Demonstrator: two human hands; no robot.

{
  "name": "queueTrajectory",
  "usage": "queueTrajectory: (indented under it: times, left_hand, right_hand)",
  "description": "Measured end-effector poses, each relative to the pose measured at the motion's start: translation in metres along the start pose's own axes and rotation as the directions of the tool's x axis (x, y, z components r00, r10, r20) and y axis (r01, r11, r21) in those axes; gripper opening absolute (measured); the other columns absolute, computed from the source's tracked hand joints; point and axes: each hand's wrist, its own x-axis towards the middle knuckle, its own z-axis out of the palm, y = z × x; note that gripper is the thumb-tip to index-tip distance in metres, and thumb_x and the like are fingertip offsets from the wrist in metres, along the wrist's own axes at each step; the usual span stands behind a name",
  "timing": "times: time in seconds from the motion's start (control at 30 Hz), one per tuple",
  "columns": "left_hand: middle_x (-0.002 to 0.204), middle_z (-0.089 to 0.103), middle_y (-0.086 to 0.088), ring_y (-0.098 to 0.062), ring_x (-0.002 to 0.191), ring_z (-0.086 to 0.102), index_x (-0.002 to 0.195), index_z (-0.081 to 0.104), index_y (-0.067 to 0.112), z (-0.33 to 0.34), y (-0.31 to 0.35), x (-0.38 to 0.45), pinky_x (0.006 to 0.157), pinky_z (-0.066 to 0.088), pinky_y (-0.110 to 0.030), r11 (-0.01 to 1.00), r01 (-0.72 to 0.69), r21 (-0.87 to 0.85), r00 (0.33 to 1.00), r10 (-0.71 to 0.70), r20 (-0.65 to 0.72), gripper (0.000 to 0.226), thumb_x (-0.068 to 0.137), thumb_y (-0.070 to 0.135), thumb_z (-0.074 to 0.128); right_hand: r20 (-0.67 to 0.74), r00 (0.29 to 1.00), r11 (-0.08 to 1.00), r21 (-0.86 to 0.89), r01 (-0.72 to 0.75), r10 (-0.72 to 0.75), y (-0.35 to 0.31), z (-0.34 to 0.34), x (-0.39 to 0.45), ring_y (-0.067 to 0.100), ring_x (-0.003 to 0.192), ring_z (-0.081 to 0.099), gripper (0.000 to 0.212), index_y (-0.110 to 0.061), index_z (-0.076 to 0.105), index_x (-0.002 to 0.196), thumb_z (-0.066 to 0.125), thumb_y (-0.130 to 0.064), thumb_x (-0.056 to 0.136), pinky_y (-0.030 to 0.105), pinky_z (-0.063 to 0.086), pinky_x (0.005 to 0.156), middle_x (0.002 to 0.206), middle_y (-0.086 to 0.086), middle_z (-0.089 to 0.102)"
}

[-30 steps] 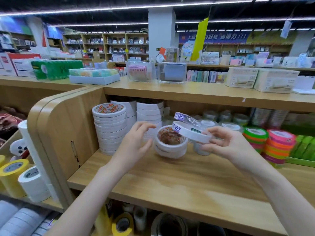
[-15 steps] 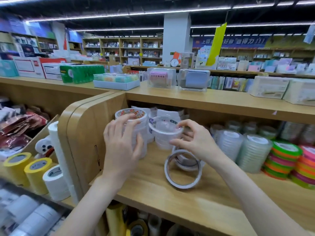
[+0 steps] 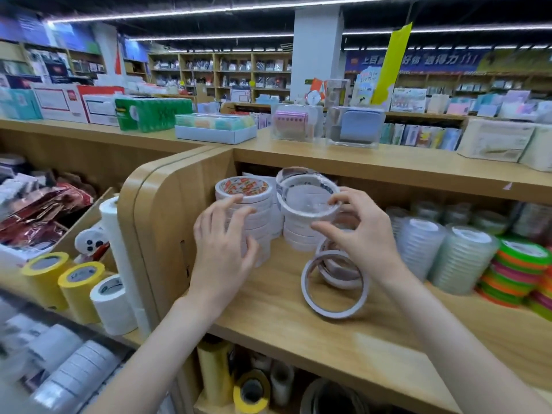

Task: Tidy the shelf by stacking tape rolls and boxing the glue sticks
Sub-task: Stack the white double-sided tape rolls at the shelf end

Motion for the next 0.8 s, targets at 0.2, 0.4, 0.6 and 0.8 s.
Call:
queueTrajectory:
  times: [0.2, 0.4, 0.6, 0.8]
  left_hand:
    - [0.125, 0.054, -0.012, -0.030, 0.115, 0.049, 0.121, 0.054, 0.006, -0.002, -0.010, 0.033, 0.096, 0.037, -0.044, 0.997, 0.012, 0.076, 0.991, -0.021, 0.128, 0.050, 0.080, 0.030, 0.039]
    - [0.129, 0.054, -0.012, -0.031, 0.120, 0.049, 0.124, 0.054, 0.004, 0.003, -0.020, 0.034, 0.097, 0.038, -0.045, 0.996, -0.014, 0.083, 0.976, -0.005, 0.219, 0.056, 0.082, 0.036, 0.034]
    - [0.137, 0.048, -0.008, -0.019, 0.126, 0.042, 0.127, 0.050, 0.007, -0.007, -0.021, 0.042, 0.104, 0.027, -0.032, 0.998, -0.022, -0.058, 0.995, 0.028, 0.098, 0.052, 0.086, 0.035, 0.035]
    - [0.150, 0.032, 0.000, -0.013, 0.141, 0.019, 0.141, 0.038, 0.014, 0.000, -0.026, 0.066, 0.112, 0.007, -0.023, 0.998, -0.034, -0.045, 0.948, 0.047, 0.314, 0.064, 0.090, 0.047, 0.019]
  right_hand:
    - [0.000, 0.991, 0.990, 0.053, -0.133, 0.133, -0.020, 0.030, 0.019, 0.003, 0.073, 0.059, 0.036, -0.019, 0.059, 0.098, 0.076, -0.036, 0.071, 0.010, 0.046, 0.064, 0.094, -0.001, 0.061]
    - [-0.022, 0.992, 0.991, -0.052, -0.123, 0.122, -0.030, 0.054, 0.041, 0.006, 0.074, 0.055, 0.040, -0.016, 0.059, 0.101, 0.073, -0.041, 0.074, 0.015, 0.042, 0.064, 0.093, 0.002, 0.062]
    - [-0.053, 0.995, 0.976, -0.199, -0.091, 0.082, -0.032, 0.084, 0.060, 0.022, 0.099, 0.057, 0.051, -0.012, 0.047, 0.119, 0.067, -0.039, 0.081, 0.036, 0.050, 0.082, 0.107, 0.008, 0.060]
    - [-0.079, 0.997, 0.988, -0.151, -0.020, 0.008, -0.026, 0.066, 0.051, 0.011, 0.086, 0.055, 0.033, -0.010, 0.046, 0.122, 0.053, -0.023, 0.093, 0.015, 0.040, 0.072, 0.095, -0.003, 0.055]
